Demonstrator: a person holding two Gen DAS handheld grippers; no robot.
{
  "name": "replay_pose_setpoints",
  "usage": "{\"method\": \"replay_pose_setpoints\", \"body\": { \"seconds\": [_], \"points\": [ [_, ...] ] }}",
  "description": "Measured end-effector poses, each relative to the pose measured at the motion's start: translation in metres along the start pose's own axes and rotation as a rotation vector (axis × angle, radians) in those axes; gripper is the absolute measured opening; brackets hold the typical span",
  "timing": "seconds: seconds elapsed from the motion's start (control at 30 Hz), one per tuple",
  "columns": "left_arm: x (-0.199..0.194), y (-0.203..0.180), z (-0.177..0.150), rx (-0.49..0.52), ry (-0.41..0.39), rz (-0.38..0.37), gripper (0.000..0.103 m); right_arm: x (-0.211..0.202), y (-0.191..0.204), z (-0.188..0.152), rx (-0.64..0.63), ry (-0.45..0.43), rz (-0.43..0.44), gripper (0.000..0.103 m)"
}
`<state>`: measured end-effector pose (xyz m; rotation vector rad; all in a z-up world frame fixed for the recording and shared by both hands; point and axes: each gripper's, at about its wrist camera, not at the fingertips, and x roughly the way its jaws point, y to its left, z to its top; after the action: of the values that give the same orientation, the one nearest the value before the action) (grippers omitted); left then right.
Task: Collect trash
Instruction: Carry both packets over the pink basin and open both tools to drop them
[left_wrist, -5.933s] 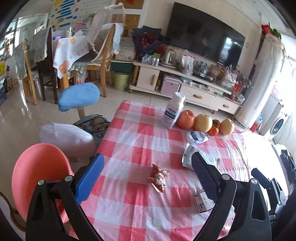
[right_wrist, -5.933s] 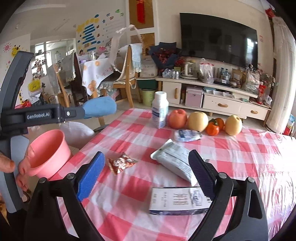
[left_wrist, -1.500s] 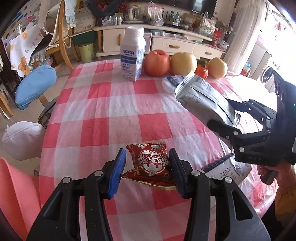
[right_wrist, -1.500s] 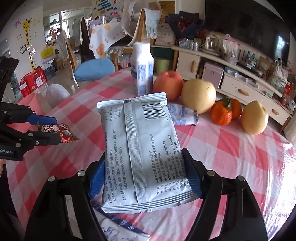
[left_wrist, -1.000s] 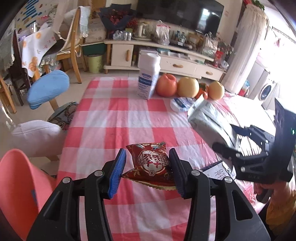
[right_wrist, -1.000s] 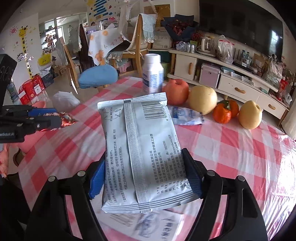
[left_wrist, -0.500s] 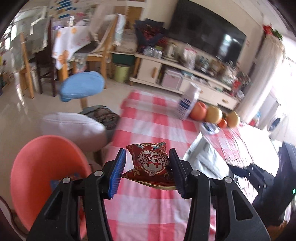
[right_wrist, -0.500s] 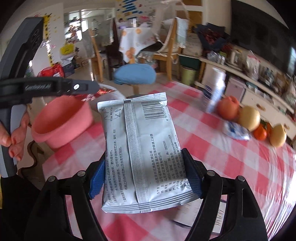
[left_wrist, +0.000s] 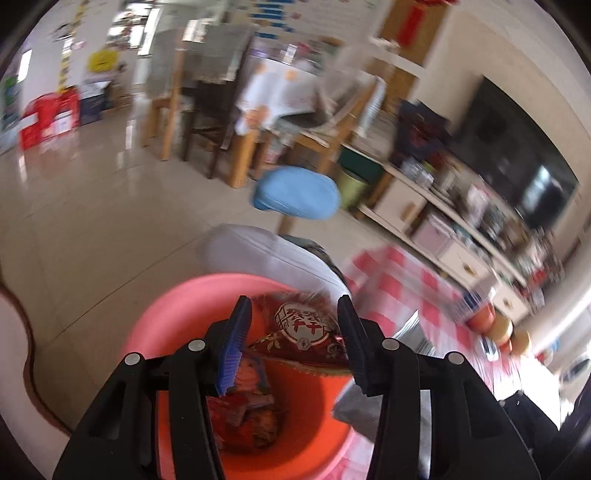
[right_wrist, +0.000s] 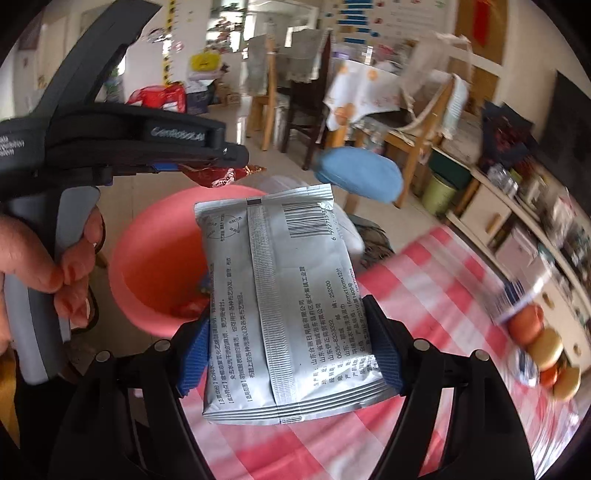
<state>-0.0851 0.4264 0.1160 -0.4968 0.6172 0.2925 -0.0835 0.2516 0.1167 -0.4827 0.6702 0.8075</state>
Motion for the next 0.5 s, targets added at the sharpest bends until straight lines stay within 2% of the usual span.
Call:
{"method": "replay_pose_setpoints", "body": {
  "seconds": [0.1,0.13,0.17,0.2,0.23,0.27,0.37,0.5],
  "points": [
    [0.0,0.013,0.003,-0.047,-0.015,0.027,0.05,0.021,0.02,0.011,-0.062,0.024,0.001,0.077],
    [0.002,0.016,0.004,-0.049,-0.013,0.032,0.053,0.031,0.027,0.013,-0.083,0.034,0.008,0.077],
    [0.004,0.017,0.004,-0.051,-0.011,0.041,0.058,0.038,0.03,0.014,-0.098,0.04,0.016,0.078],
    [0.005,0.018,0.004,-0.056,-0.011,0.061,0.072,0.041,0.033,0.013,-0.105,0.042,0.02,0.08],
    [0.005,0.019,0.004,-0.058,-0.015,0.072,0.078,0.044,0.036,0.013,-0.108,0.042,0.017,0.086],
    [0.005,0.018,0.004,-0.054,-0.019,0.071,0.078,0.043,0.037,0.012,-0.107,0.028,0.006,0.087],
    [0.004,0.013,0.003,-0.029,-0.027,0.09,0.09,0.03,0.033,0.005,-0.072,-0.003,-0.002,0.091],
    [0.004,-0.003,-0.001,0.033,-0.023,0.09,0.094,0.011,0.021,-0.012,0.005,-0.026,-0.045,0.091]
  ]
}}
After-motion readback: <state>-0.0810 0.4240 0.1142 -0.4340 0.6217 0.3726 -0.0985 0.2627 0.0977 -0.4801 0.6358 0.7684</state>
